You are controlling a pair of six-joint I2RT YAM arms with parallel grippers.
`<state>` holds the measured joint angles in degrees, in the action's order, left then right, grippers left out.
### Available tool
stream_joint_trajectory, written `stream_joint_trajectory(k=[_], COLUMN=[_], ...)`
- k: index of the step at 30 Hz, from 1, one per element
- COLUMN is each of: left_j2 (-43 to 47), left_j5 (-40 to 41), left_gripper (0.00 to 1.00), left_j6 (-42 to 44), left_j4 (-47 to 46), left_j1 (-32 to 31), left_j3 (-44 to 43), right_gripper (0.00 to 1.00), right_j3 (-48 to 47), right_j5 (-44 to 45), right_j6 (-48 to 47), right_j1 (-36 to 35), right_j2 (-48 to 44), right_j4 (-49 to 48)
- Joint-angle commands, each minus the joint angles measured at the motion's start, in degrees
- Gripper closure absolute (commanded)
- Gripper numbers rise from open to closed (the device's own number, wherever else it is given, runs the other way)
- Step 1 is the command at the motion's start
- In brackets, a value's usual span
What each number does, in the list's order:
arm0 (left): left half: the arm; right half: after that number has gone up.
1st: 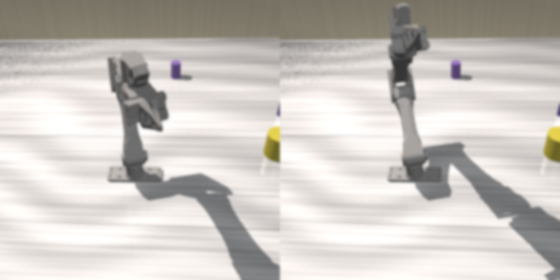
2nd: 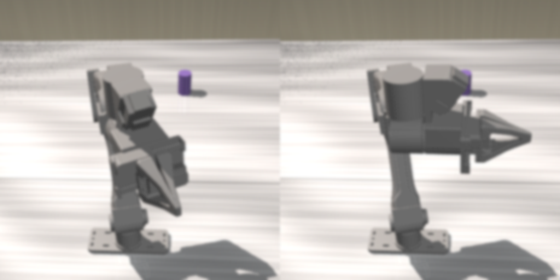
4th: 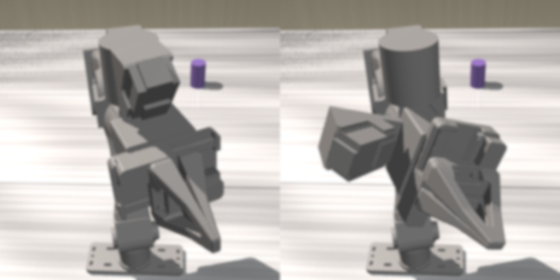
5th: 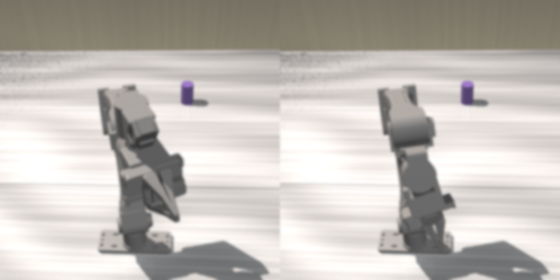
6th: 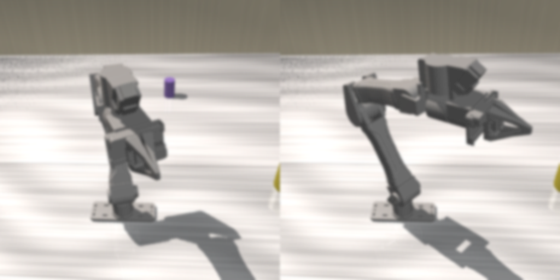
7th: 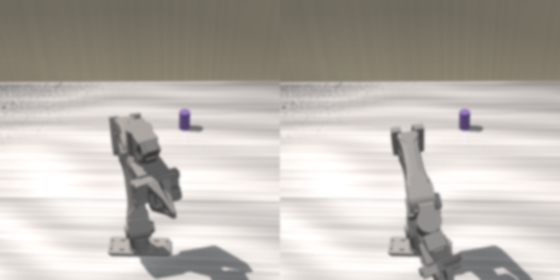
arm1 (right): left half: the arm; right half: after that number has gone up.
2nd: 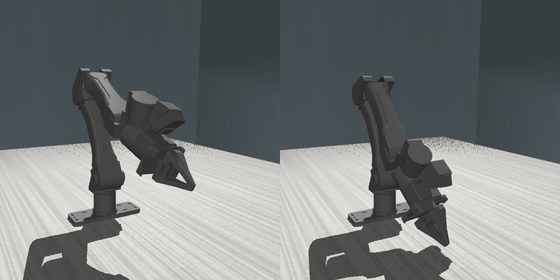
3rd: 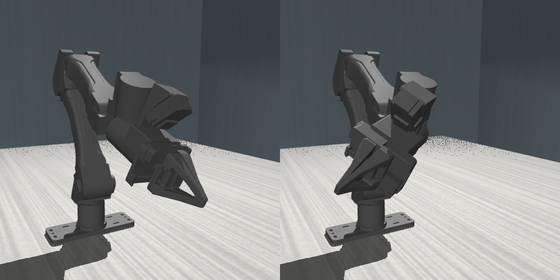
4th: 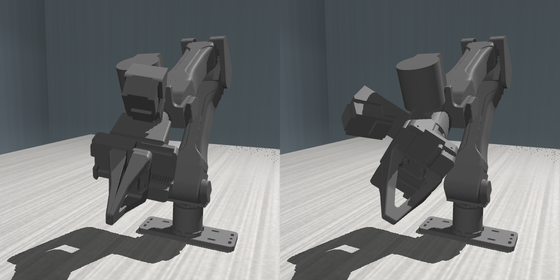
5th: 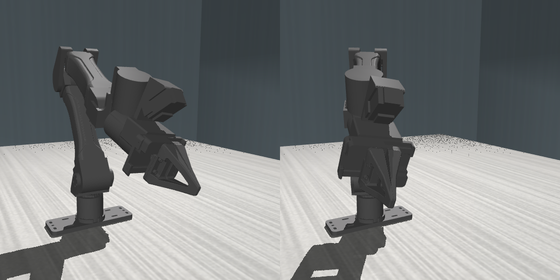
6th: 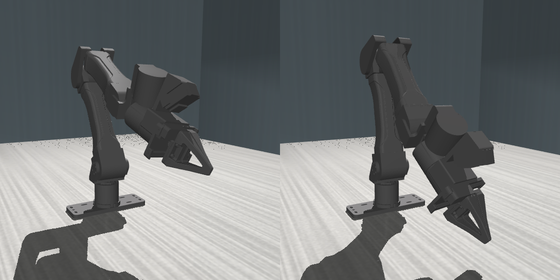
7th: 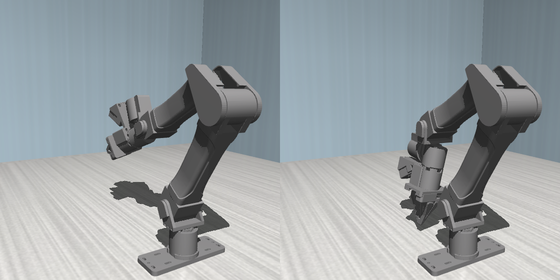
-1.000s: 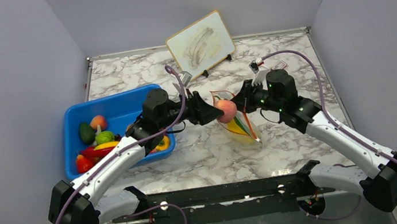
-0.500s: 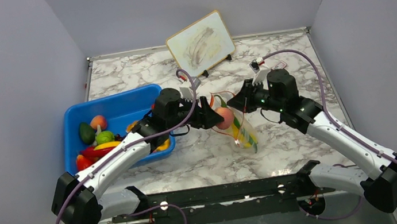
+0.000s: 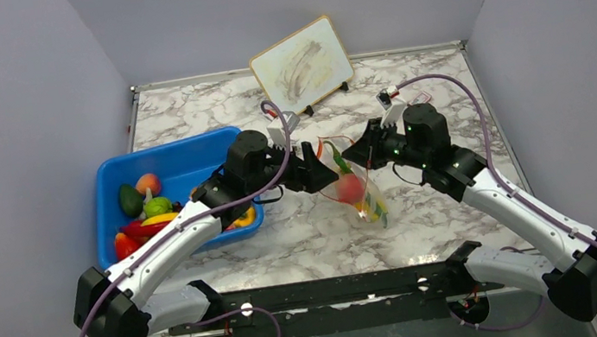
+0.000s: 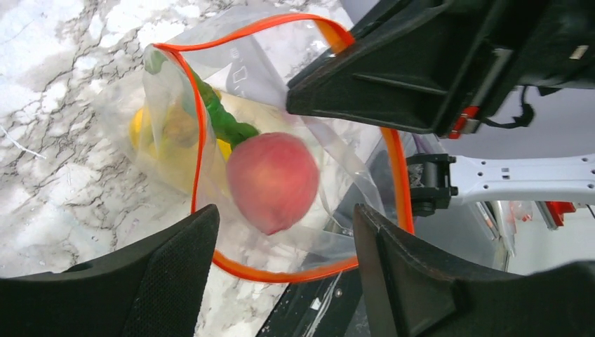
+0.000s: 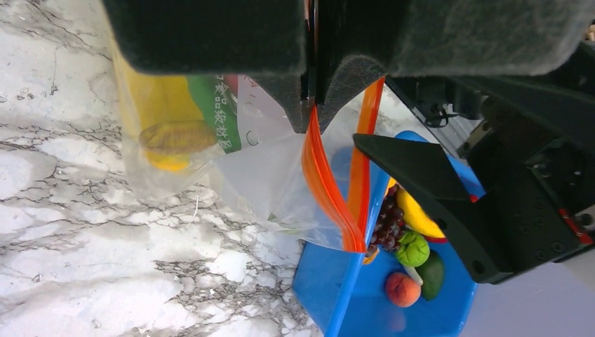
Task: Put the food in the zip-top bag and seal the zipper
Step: Place the fake fruit in the zipper food storage bag, then pick up the fake vegetable from the bin.
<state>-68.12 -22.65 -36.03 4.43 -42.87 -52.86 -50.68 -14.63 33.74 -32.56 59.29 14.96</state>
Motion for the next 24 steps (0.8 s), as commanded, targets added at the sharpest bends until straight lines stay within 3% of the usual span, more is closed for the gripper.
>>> stream_joint_trajectory(k=[1,4,14,24], left_j2=[4.23,5.39,8.93,12.01], left_j5=[-0.56,0.47,16.08,44.35], left_gripper=[0.25,0.16,0.21,0.25], left_j6=[0.90,1.91,8.60,11.33], left_j4=[-2.95,-2.33,9.49,18.07], left_j1=[-0.19,-0.19,-0.20,0.62], left_j3=[-0.97,-1.04,-3.48,-2.33], right_gripper=[0.99,0.99,0.99,0.99], right_j3=[-0.48,-0.31,-1.14,0.60], right_j5=[0.87,1.24,2.39,2.33], right_j6=[-1.12,-1.11,-1.82,-1.77], right_j1=[-0.14,-0.14,-0.14,-0.12], right_j2=[-1.42,-1.95,-4.02,-5.19], right_j4=[-1.89,-2.02,-1.03,-1.06])
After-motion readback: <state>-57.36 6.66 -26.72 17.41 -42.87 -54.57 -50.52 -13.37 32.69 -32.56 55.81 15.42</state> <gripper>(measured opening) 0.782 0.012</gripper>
